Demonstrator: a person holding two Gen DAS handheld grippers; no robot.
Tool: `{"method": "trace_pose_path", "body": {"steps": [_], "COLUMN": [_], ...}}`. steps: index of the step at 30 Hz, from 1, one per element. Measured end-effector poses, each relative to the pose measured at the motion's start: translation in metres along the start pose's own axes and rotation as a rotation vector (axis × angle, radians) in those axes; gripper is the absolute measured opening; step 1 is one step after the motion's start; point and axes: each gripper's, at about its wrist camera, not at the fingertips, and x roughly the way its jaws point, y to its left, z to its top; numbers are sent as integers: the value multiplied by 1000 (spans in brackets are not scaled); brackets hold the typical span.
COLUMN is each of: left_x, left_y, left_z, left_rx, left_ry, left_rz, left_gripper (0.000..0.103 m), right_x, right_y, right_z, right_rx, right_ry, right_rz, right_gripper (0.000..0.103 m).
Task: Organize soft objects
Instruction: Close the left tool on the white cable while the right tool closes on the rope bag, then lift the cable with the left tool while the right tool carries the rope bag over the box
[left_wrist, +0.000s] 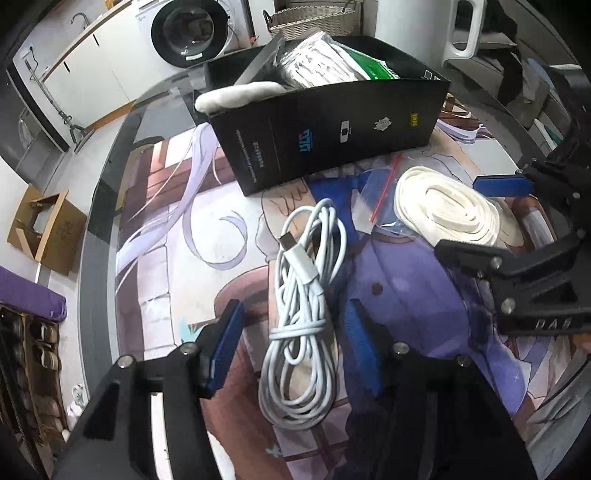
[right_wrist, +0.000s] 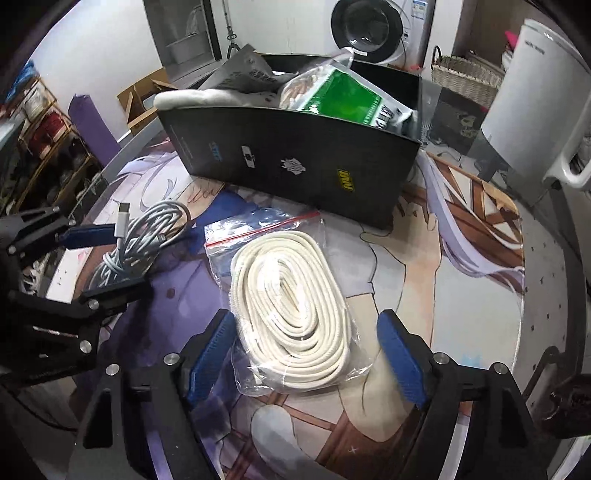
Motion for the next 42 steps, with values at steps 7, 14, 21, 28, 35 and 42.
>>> {"method": "trace_pose_path", "body": {"steps": [7,14,21,28,35,42], "left_x": [1,0,-1,-3,-12,-36], "left_y": [0,0,-6,-8,-5,1], "left_z": [1,2,3,3,2,4], "left_rx": [-13,-11,4,3,7,-21], "left_ry": [0,1,8,-1,-33,-139], "left_rz": [-3,-9,-65,-68,-68,-68], "left_gripper": [58,56,26,25,25,25], "right_x": [2,2,-4,-9,-12,-32], "right_y": [8,7,14,23,23,26], "right_z": [-2,-4,-6,-7,-6,-3], "right_rx": [-22,-33,-61,-104,-91,-71], "right_ry": [1,-1,-6,-28,-38,-97], "right_rz": [-11,-6,13,29,50,70], "right_gripper": [84,80,57,34,31,31]}}
